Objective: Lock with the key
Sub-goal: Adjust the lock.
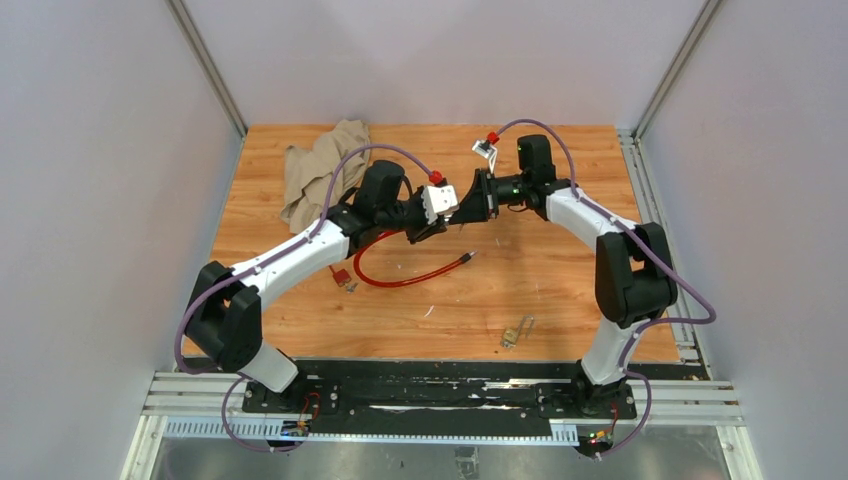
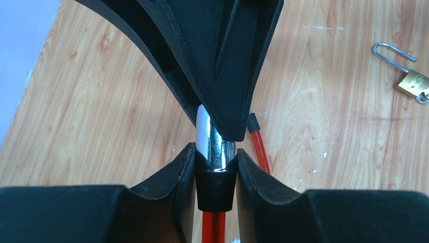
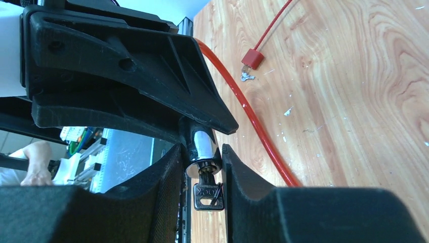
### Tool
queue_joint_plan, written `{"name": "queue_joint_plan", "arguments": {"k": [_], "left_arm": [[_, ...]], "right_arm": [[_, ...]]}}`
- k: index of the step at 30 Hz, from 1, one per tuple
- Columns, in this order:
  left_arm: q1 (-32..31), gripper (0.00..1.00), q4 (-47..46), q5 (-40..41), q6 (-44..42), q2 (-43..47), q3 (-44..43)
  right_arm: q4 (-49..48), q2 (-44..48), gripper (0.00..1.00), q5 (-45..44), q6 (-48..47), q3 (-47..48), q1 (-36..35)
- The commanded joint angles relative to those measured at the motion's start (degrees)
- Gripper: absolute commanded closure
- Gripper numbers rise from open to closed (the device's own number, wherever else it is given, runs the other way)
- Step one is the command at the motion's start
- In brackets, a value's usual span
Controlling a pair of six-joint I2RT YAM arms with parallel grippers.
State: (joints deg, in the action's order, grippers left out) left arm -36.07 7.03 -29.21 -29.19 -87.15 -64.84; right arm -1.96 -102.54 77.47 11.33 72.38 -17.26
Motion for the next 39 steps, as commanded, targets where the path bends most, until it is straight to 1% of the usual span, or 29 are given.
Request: {"name": "queue_joint_plan", "arguments": {"k": [1, 4, 7, 8, 11, 13, 15, 17, 19, 21, 23, 26, 29, 31, 33, 35, 39], "left_arm": [[-0.4, 1.00, -2.2, 1.1, -1.1, 1.6, 0.4], [-0.4, 1.00, -1.9, 1.1, -1.1, 1.6, 0.3], [-0.4, 0.99, -1.3, 0.8, -0.6, 1.4, 0.2], [-0.4, 0.97, -0.7, 0.1, -0.6, 1.2, 0.0], [-0.4, 0.80, 3.1, -2.5, -0.5, 0.7, -1.5], [-0.4, 0.70, 6.5, -4.0, -0.5, 0.1, -3.3], [-0.2, 0.61, 9.5, -5.3, 0.2, -0.5, -5.2], [0.4, 0.47, 12.5, -6.9, 1.1, -1.2, -6.9], [1.3, 0.36, 15.8, -9.1, 1.7, -2.0, -8.9], [2.3, 0.27, 19.8, -11.1, 1.5, -3.1, -11.1], [2.8, 0.23, 25.6, -11.9, -0.9, -4.9, -14.0], [2.9, 0.21, 32.9, -12.1, -5.0, -7.6, -17.8], [3.3, 0.22, 35.4, -11.8, -6.6, -9.6, -20.0], [3.5, 0.27, 36.6, -11.1, -7.9, -11.0, -21.9], [3.5, 0.36, 37.3, -11.2, -8.1, -12.3, -24.0], [3.5, 0.42, 37.9, -11.9, -8.0, -13.6, -26.1], [3.5, 0.44, 38.5, -11.5, -8.1, -14.8, -29.2]], "right_arm": [[-1.3, -1.1, 0.72, 3.2, 2.6, 1.2, -0.7], [-1.3, -1.1, 0.84, 3.5, 2.5, 1.4, -0.7], [-1.3, -0.7, 0.98, 3.5, 2.1, 1.6, -0.4], [-1.2, -0.4, 0.99, 3.5, 1.8, 1.7, -0.3], [-1.3, 0.0, 0.99, 3.8, -0.1, 1.9, 0.2], [-0.7, 0.4, 0.99, 3.9, -2.1, 2.1, 0.3], [1.2, 0.6, 0.99, 3.4, -4.9, 2.5, 0.4], [3.6, 0.8, 0.99, 3.3, -7.2, 3.2, 0.4], [5.4, 1.0, 0.99, 3.2, -9.2, 3.7, 0.6], [6.8, 1.4, 0.99, 2.5, -11.4, 3.7, 0.7], [7.8, 1.8, 0.99, 2.0, -12.6, 4.0, 0.7], [8.9, 2.0, 0.99, 1.9, -13.9, 4.3, 0.8], [10.9, 2.2, 0.99, 1.4, -16.1, 4.7, 0.8], [11.3, 2.3, 0.99, 1.3, -16.5, 4.7, 0.7], [11.4, 2.3, 0.99, 1.3, -16.7, 4.7, 0.8], [11.7, 1.9, 0.99, 1.2, -16.9, 4.9, 0.8], [12.3, 1.5, 0.99, 1.3, -17.0, 5.2, 0.8]]}}
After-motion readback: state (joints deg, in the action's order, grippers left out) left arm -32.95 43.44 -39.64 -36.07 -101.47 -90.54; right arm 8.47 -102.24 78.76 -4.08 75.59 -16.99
